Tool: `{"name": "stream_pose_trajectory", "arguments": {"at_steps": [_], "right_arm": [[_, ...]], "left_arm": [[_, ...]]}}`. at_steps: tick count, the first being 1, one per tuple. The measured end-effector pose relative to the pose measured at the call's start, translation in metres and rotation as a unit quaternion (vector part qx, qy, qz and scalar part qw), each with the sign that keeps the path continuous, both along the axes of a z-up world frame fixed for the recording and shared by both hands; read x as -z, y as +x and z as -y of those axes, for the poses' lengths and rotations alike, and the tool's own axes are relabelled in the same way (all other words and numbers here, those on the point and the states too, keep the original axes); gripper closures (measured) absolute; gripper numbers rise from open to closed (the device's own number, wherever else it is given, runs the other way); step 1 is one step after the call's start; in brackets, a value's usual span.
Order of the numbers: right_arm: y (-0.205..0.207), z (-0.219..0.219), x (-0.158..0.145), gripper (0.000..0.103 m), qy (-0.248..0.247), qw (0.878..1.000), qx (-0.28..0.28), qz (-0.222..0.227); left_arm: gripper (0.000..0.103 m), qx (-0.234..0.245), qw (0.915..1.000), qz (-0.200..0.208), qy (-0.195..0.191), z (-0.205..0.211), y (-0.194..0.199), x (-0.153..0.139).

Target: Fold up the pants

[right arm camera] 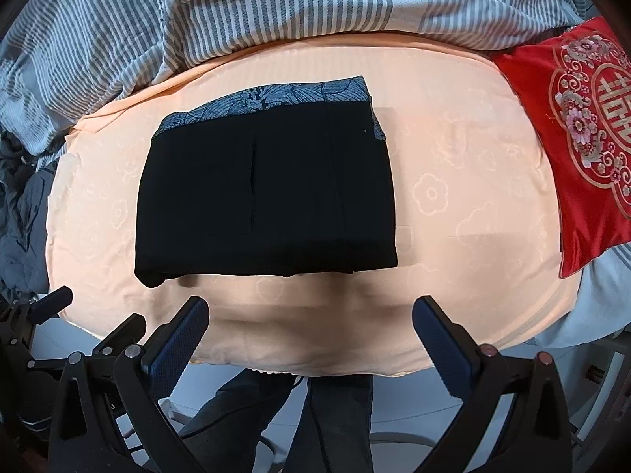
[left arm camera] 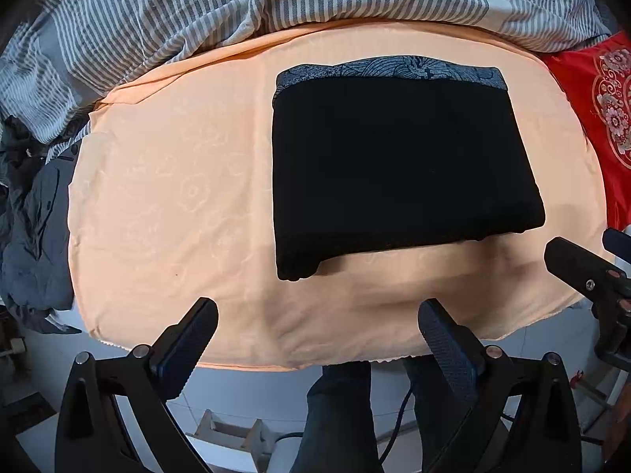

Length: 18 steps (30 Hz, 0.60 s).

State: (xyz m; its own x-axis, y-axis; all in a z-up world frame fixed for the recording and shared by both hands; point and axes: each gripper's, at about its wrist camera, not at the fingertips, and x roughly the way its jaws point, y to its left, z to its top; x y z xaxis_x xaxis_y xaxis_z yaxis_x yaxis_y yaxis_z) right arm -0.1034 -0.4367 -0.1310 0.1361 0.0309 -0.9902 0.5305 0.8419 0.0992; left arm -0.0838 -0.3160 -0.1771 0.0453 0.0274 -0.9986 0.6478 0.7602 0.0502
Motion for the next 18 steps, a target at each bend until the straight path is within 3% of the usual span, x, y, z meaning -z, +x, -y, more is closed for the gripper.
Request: {"name": "stream_pose_trajectory", "arguments": {"at_steps": [18], "right_arm": [[-0.0035, 0.0008, 0.0019, 0.000, -0.001, 1.000, 0.002, -0.001]], "left_arm": [[0.001, 0.006, 0.9999, 0.011, 0.006, 0.0009, -0.0030, -0.0015]]}}
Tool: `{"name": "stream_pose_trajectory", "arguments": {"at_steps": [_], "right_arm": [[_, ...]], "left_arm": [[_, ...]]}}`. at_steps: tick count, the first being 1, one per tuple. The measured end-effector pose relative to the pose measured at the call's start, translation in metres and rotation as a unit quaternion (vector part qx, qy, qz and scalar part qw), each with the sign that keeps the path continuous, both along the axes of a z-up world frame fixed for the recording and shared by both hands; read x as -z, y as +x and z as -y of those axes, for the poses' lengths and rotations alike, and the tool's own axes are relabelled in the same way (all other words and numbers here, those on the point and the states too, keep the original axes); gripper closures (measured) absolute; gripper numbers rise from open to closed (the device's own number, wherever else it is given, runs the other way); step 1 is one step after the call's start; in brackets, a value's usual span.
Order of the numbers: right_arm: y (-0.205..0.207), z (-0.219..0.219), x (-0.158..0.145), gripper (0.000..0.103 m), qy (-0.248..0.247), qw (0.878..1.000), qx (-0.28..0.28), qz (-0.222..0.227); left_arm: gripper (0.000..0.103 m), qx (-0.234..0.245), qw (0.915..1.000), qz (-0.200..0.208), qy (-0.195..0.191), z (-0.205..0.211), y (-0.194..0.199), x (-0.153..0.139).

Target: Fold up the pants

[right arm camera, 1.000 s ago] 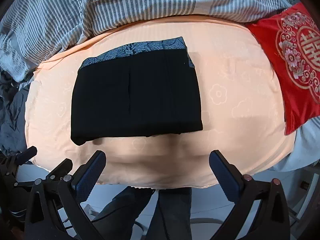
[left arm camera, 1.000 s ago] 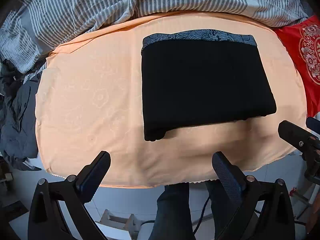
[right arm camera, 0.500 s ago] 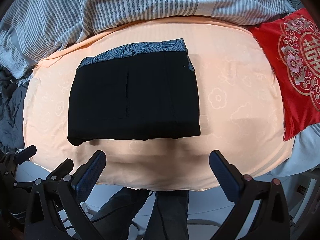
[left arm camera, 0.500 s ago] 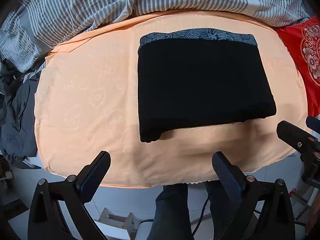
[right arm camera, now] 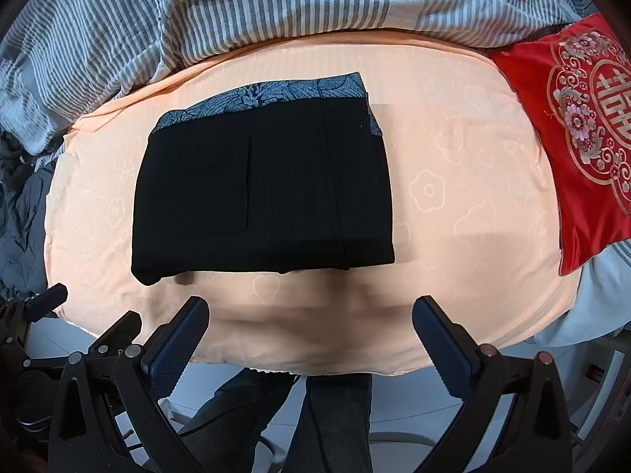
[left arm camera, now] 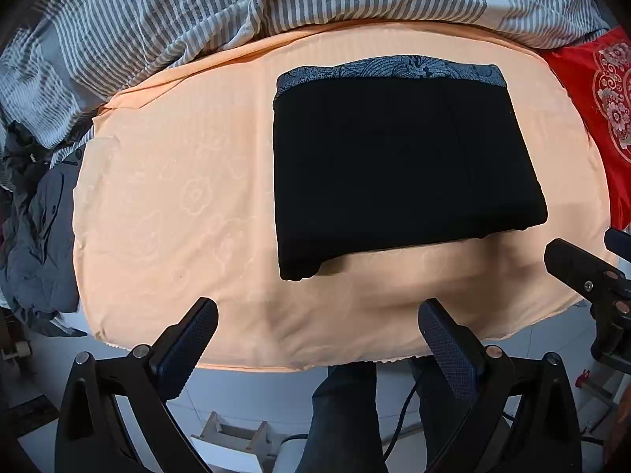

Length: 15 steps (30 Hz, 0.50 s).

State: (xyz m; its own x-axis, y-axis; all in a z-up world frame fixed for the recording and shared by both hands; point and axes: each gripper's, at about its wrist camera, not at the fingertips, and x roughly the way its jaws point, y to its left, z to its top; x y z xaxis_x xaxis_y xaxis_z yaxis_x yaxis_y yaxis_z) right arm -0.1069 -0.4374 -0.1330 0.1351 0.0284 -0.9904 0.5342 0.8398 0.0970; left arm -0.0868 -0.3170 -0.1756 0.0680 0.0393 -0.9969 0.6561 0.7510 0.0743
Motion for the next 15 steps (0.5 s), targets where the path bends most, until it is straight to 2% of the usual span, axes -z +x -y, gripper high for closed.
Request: {"name": "stream_pose_trajectory", "arguments": {"at_steps": [15], "right_arm": [[-0.0006, -0.0019, 0.0005, 0.000, 0.000, 1.000, 0.000, 0.001]], "left_arm": [[0.001, 0.004, 0.9999, 0.012, -0.004, 0.0026, -0.0020, -0.0039]]}}
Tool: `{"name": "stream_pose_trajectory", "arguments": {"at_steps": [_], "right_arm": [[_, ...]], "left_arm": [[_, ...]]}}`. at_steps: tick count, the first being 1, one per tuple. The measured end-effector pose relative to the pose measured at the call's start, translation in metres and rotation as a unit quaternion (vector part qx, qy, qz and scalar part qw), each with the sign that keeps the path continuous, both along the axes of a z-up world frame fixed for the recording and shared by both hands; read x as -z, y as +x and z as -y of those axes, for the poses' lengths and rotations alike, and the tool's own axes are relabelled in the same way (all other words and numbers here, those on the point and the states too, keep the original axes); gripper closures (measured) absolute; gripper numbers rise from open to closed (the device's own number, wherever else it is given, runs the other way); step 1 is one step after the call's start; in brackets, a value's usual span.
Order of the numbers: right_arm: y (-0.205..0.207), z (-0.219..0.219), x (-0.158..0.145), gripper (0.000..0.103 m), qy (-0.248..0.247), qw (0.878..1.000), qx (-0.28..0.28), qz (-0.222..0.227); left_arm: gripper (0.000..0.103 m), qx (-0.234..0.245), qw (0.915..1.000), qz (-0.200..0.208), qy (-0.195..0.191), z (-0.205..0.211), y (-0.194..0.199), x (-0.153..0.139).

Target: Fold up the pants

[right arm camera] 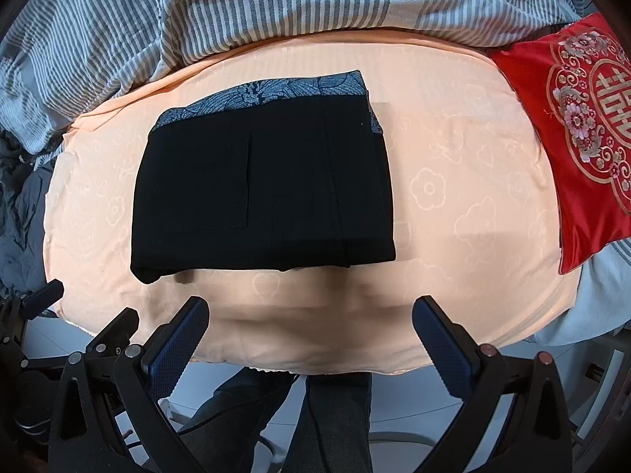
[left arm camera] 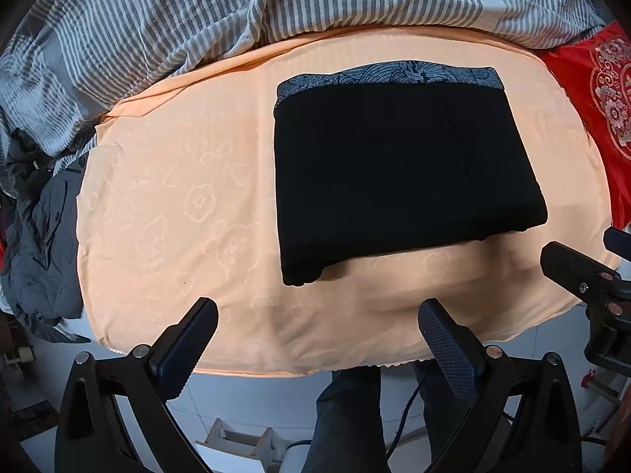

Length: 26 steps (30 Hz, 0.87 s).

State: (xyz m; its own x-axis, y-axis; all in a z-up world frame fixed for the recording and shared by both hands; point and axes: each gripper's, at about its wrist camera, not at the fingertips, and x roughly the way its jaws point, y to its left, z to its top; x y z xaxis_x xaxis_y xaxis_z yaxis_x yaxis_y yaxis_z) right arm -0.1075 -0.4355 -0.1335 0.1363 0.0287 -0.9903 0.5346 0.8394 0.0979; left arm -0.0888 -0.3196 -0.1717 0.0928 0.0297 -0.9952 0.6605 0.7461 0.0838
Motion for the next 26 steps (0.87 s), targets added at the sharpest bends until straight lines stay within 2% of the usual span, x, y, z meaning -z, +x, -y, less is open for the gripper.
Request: {"name": "stream_pose_trajectory", "arguments": {"at_steps": [20, 26], "right_arm": [[0.0017, -0.0037, 0.0003, 0.000, -0.004, 1.000, -0.006, -0.002], [0.0021, -0.0036, 0.0007, 0.000, -0.004, 1.000, -0.005, -0.003]], "left_arm": [[0.001, -0.021, 0.9997, 0.004, -0.013, -0.0014, 0.0028, -0.0009], [0.001, -0.010, 0.9996, 0.007, -0.025, 0.0002, 0.0032, -0.0039]]}}
